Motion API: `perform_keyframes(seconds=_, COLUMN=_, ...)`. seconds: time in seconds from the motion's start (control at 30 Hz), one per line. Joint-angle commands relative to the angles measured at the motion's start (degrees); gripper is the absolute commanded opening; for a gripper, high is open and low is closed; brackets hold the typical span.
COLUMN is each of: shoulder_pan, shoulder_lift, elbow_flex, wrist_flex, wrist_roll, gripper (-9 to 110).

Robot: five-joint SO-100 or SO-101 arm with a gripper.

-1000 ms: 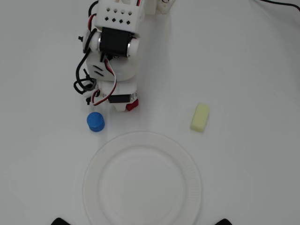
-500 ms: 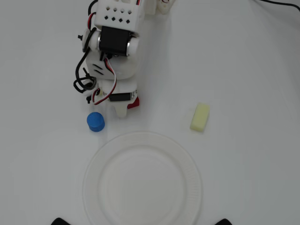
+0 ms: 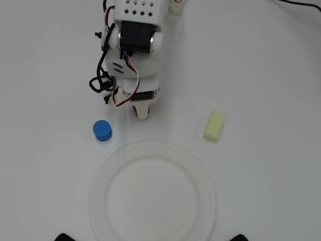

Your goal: Grasp a red block and put it in the dish.

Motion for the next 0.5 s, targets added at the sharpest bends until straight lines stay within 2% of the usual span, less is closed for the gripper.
perform_keyframes(seconds=0.0, shoulder_pan=0.0, shoulder_lift=3.6, elbow_flex=-0.2, wrist_flex=-0.5, wrist_roll=-0.3, gripper=20)
perform_keyframes(seconds=0.07, shoulder_pan=0.0, shoulder_lift=3.1, elbow_flex=-0.2, wrist_flex=-0.8, wrist_roll=-0.5, gripper=17)
perform_keyframes(seconds=0.17, shoulder_pan=-0.2, shoulder_lift=2.5, elbow_flex=-0.2, wrist_flex=-1.3, wrist_roll=-0.4, gripper=6)
perform_keyframes(seconds=0.47, shoulder_pan=1.1, shoulder_lift=4.2, elbow_flex=-1.1, wrist_flex=-3.3, wrist_roll=-0.1, gripper=0)
